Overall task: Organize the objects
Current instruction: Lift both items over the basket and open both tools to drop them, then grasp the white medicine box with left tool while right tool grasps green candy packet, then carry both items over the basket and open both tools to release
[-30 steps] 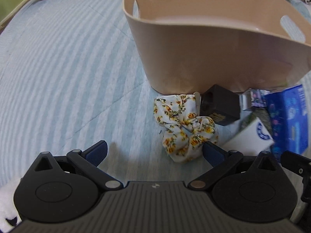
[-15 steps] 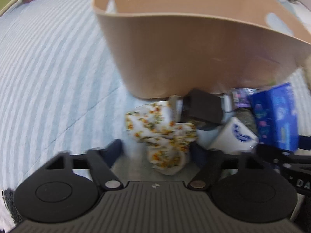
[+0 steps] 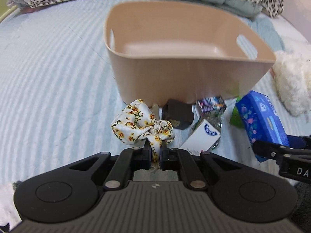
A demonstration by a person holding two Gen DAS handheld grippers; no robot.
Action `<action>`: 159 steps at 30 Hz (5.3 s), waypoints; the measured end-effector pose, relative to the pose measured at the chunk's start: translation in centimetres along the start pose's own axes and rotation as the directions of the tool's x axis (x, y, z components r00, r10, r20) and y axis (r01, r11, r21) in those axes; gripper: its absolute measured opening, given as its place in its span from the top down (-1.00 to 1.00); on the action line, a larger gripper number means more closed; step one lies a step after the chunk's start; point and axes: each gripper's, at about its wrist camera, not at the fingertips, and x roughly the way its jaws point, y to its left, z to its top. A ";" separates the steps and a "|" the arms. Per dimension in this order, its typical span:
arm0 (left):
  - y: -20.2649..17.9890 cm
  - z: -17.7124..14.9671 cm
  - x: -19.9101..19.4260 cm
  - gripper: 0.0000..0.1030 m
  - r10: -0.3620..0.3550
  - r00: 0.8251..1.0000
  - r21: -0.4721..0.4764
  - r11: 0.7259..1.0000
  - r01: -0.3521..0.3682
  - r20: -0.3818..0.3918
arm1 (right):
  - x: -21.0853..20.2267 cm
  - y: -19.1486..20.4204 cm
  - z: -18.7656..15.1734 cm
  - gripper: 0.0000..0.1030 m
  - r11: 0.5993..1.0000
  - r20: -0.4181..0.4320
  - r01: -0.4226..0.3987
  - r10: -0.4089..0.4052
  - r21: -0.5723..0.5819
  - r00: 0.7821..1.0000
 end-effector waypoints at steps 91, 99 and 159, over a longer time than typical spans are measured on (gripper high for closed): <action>-3.9 2.2 4.9 -0.84 0.005 1.000 0.169 0.986 -0.007 0.013 | 6.5 -4.0 1.3 -0.93 0.995 0.040 0.097 -0.097 -0.010 0.994; -2.8 2.3 5.7 -0.38 -0.057 0.998 0.113 0.992 0.057 -0.002 | 8.8 -3.5 1.8 -0.57 0.997 0.054 0.080 -0.081 0.019 0.995; -1.7 13.7 0.0 0.36 0.027 0.960 0.148 0.986 -0.071 0.279 | -1.5 -0.9 12.5 0.73 0.998 0.449 0.009 0.017 -0.057 0.893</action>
